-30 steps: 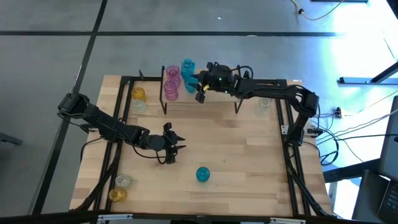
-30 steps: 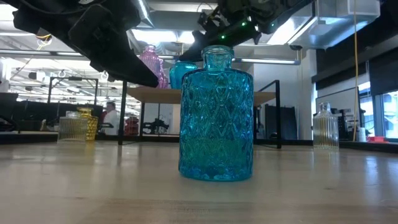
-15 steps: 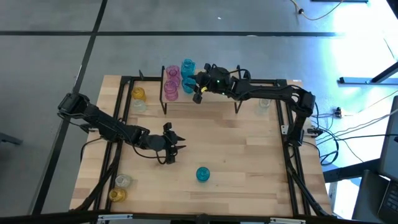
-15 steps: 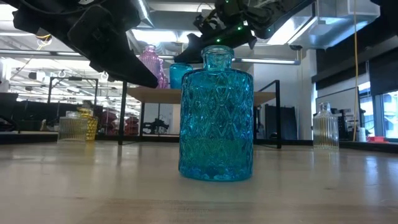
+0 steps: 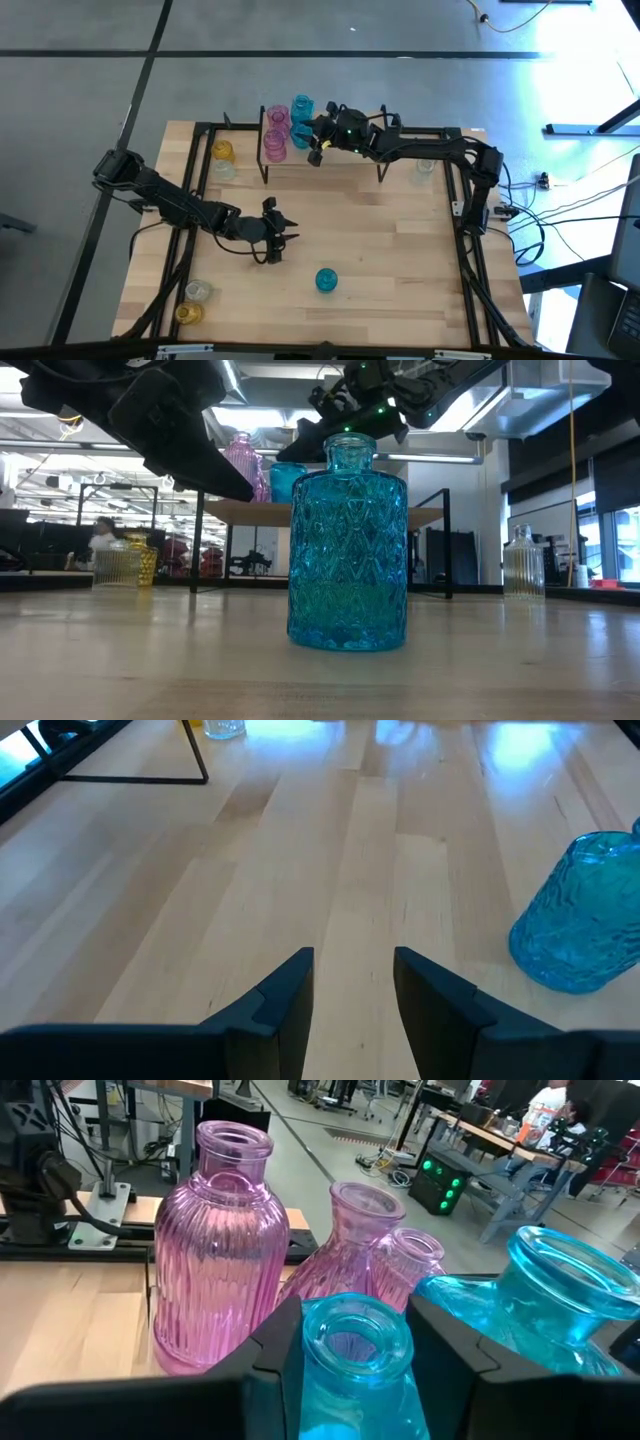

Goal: Sort vases onto shelf
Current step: Put the right blue flower vase on the shelf aligned with the other blue flower vase, then put the blue flower vase on the shelf aligned with the other blue flower vase

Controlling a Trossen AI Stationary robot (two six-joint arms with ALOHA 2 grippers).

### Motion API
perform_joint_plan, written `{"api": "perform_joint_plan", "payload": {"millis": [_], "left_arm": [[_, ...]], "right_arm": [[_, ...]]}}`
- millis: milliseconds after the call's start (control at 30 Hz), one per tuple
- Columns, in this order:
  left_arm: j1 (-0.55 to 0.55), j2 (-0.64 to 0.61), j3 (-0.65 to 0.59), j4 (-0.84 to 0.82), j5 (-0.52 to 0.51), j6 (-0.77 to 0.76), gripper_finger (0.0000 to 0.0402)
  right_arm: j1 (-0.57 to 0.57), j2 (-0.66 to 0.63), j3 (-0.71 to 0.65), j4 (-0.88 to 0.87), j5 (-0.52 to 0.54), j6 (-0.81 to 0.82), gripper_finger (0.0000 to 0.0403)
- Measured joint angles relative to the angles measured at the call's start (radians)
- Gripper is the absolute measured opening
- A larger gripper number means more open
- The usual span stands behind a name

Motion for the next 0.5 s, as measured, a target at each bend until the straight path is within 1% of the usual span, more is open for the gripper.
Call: {"api": "perform_joint_plan", "payload": {"millis": [100, 167, 400, 500], "left_arm": [[0.000, 0.000, 0.000, 0.000, 0.000, 0.000, 0.0133], [0.000, 0.000, 0.000, 0.000, 0.000, 0.000, 0.0133], [0.000, 0.000, 0.000, 0.000, 0.000, 0.000, 0.0133], [0.000, 0.000, 0.000, 0.000, 0.000, -0.001, 0.0133]], "right_arm": [[0.000, 0.000, 0.000, 0.003, 0.000, 0.000, 0.0126], [0.000, 0.001, 0.000, 0.008, 0.000, 0.000, 0.0135], [0.000, 0.002, 0.000, 0.028, 0.029, -0.004, 0.0203], [0.000, 0.002, 0.001, 0.032, 0.053, -0.026, 0.0222]]}}
